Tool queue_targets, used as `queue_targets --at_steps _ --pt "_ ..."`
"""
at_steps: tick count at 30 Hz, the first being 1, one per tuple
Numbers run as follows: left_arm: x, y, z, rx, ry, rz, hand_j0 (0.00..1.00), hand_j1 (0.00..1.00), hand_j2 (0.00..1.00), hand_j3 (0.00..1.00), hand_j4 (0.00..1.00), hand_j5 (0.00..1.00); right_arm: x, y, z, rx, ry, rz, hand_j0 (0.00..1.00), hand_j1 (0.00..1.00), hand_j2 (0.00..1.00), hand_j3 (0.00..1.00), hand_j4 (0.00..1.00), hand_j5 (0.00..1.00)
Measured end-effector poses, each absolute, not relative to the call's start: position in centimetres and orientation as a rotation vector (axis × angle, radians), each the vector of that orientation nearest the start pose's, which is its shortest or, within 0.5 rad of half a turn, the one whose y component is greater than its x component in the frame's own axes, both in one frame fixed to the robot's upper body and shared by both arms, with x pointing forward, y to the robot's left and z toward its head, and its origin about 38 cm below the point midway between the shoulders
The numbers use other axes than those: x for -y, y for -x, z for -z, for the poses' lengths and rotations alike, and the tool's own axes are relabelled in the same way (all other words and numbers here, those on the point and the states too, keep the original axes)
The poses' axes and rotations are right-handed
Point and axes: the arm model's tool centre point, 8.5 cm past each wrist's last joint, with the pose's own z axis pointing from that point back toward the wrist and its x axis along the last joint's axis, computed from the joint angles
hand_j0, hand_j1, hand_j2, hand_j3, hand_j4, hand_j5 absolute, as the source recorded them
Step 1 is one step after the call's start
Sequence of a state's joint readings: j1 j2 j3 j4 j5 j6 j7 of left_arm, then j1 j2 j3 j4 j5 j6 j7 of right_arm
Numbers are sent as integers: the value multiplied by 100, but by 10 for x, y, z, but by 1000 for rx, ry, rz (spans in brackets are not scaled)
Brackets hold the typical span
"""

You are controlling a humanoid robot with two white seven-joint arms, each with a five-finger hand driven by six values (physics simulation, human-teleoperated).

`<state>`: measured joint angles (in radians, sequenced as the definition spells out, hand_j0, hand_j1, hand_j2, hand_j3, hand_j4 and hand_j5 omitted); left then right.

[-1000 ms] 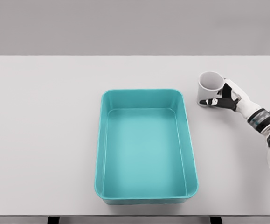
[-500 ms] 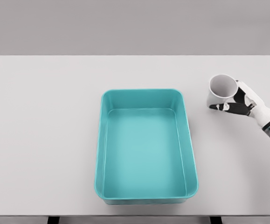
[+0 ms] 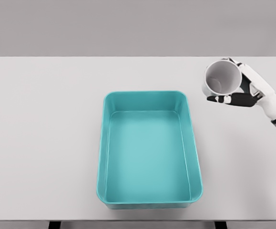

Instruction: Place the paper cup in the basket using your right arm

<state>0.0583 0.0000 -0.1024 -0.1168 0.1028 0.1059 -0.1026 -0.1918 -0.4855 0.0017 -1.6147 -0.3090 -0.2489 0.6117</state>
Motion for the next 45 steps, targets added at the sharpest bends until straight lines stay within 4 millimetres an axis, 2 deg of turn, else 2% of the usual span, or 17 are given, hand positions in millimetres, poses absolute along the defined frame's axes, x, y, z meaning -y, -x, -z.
queue_targets --at_steps 3,7,17,23,32,45 --pt "-259 8 264 -48 27 -5 100 100 100 100 100 100 311 -386 -219 1899 -189 -912 45 45 45 45 45 45" --pt "-259 8 264 -48 27 -5 100 100 100 100 100 100 293 -381 -225 1906 -168 -1002 45 45 45 45 45 45" --pt "-259 8 264 -48 27 -5 100 100 100 100 100 100 261 -375 -228 1947 -101 -1249 45 45 45 45 45 45" --pt "-259 8 264 -48 27 -5 100 100 100 100 100 100 240 -382 -258 2010 -83 -1460 45 45 45 45 45 45" --pt "-259 8 264 -48 27 -5 100 100 100 100 100 100 215 -381 -258 1939 -140 -1665 45 45 45 45 45 45" --pt "-259 8 264 -48 27 -5 100 100 100 100 100 100 188 -367 -217 1790 -223 -1827 47 47 47 47 47 47"
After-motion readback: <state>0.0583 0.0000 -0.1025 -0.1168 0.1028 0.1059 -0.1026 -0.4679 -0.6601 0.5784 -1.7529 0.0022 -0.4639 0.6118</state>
